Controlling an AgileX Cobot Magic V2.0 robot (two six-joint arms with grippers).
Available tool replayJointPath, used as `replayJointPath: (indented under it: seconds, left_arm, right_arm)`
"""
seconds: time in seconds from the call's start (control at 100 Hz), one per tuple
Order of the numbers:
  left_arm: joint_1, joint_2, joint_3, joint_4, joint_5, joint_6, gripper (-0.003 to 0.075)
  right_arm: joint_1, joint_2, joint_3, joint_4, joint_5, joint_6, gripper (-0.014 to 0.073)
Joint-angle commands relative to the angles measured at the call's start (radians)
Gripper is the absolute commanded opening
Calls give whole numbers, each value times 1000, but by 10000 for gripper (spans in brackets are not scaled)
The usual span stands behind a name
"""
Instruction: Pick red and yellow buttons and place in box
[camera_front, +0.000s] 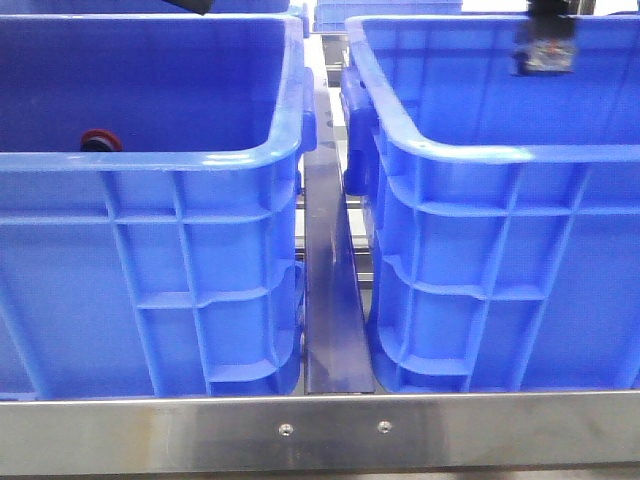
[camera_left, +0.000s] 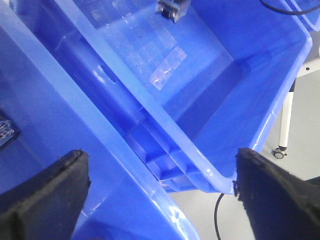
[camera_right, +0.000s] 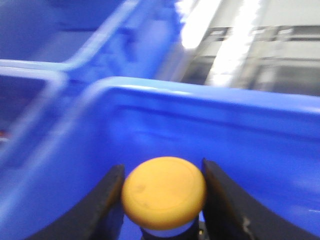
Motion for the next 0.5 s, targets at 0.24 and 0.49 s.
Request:
replayJointPath:
  seconds: [0.24,0.49]
  left_arm:
    - [-9,-36,-24,-59,-24,0,566]
    - [-9,-36,-24,-64,-24,0,566]
  right_arm:
    - [-9,123,-75,165,-74,-155,151]
    - [-9,256,-146,197,-55,-168,151]
